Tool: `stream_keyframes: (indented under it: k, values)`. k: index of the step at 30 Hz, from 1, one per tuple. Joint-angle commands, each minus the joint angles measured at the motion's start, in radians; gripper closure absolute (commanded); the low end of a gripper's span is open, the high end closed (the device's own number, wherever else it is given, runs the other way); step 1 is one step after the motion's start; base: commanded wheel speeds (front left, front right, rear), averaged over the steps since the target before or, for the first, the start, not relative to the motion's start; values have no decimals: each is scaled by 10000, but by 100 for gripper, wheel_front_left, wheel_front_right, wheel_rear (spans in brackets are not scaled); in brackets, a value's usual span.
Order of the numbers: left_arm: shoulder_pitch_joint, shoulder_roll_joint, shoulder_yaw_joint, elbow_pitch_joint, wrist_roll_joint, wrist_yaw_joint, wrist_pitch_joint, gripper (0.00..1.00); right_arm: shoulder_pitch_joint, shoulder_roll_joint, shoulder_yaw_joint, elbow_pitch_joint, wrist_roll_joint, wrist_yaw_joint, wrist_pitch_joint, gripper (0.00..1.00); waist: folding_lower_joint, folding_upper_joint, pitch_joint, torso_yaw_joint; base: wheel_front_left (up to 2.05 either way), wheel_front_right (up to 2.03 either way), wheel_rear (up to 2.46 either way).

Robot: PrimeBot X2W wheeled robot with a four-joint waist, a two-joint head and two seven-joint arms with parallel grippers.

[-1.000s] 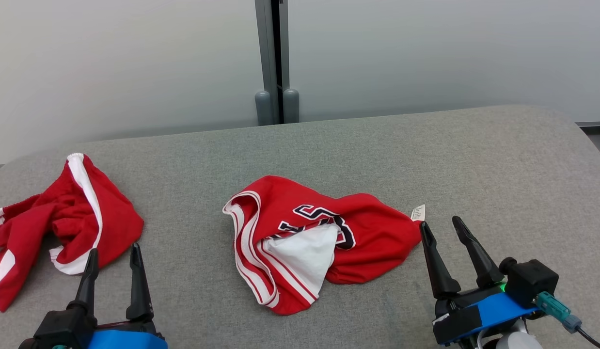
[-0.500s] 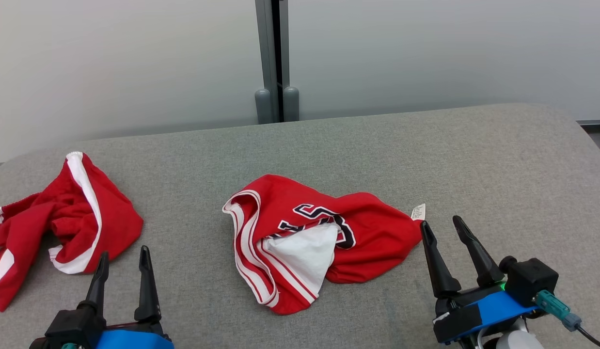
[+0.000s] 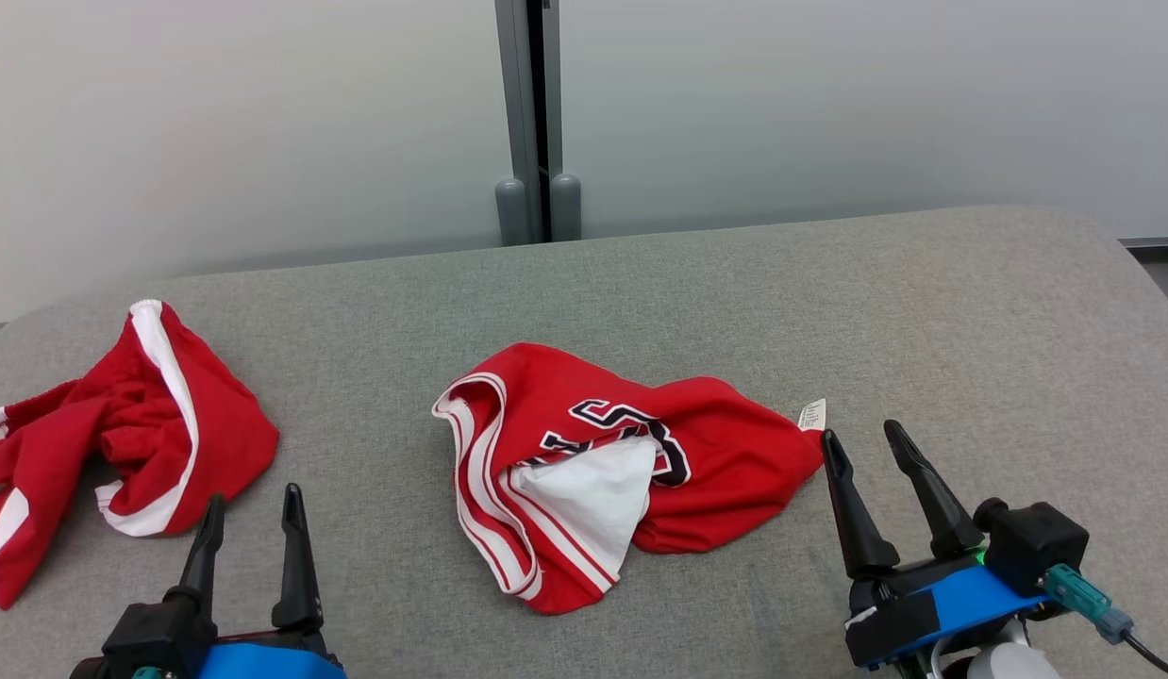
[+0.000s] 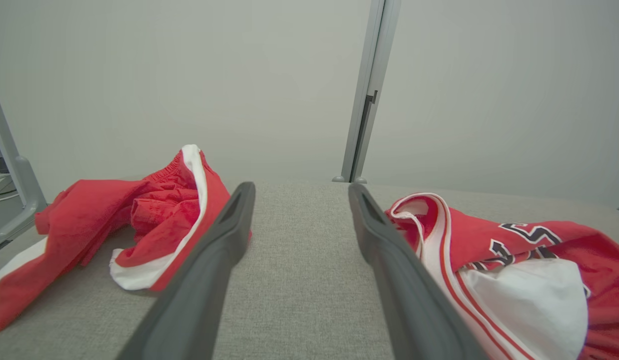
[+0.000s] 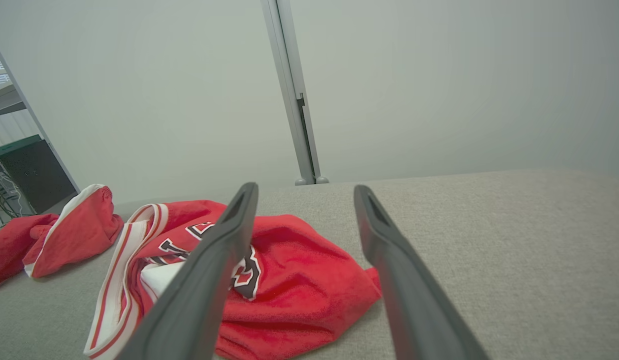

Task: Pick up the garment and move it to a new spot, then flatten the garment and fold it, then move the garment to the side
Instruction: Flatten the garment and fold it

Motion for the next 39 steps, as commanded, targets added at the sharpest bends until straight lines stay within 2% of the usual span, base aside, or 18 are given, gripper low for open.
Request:
stream_keyframes:
  k: [1,4,8,12,15,18,21,25,29,34,39]
  values:
    - [-164,-15,37,31,67,-52,-46,0,-94,-35,-11,18,-31,5,-32,0,-1,0,-7,-10,0,0,0]
    - [-237,-81,-256,235,-28,-216,24,0,-143,-65,-22,54,-22,5,-32,0,-1,0,-18,-52,0,0,0]
    - [-747,8,-1015,203,-337,-509,1124,0,-234,-132,-158,96,-20,5,-33,0,-1,0,0,-108,0,0,0]
    - [-1449,449,-2101,-63,-975,-655,3530,0,-336,-112,-278,171,-17,5,-32,0,-1,0,75,-228,0,0,0]
    - [-2206,801,-3126,-613,-2302,-677,5587,0,-469,-36,-311,177,-24,5,-32,0,-1,0,194,-409,0,0,0]
    - [-3010,1700,-4181,-1254,-3471,-653,7595,0,-635,74,-304,119,11,5,-32,0,-1,0,452,-690,0,0,0]
    - [-3857,2276,-4796,-1434,-4304,-655,9070,0,-720,182,-242,131,42,5,-33,0,-1,0,580,-946,0,0,0]
    - [-4681,2436,-5495,-1031,-5471,-657,10658,0,-950,253,-28,209,115,3,-32,0,-1,0,798,-1362,0,0,0]
    - [-5478,2509,-5967,-344,-5902,-658,11208,0,-1166,315,162,237,186,5,-32,0,-1,0,1028,-1799,0,0,0]
    - [-6355,2547,-6394,492,-5597,-658,11056,0,-1328,367,265,182,233,5,-32,0,-1,0,1325,-2178,0,0,0]
    - [-7038,2408,-6788,1496,-5830,-659,11122,0,-1499,387,348,144,328,5,-32,0,-1,0,1628,-2586,0,0,0]
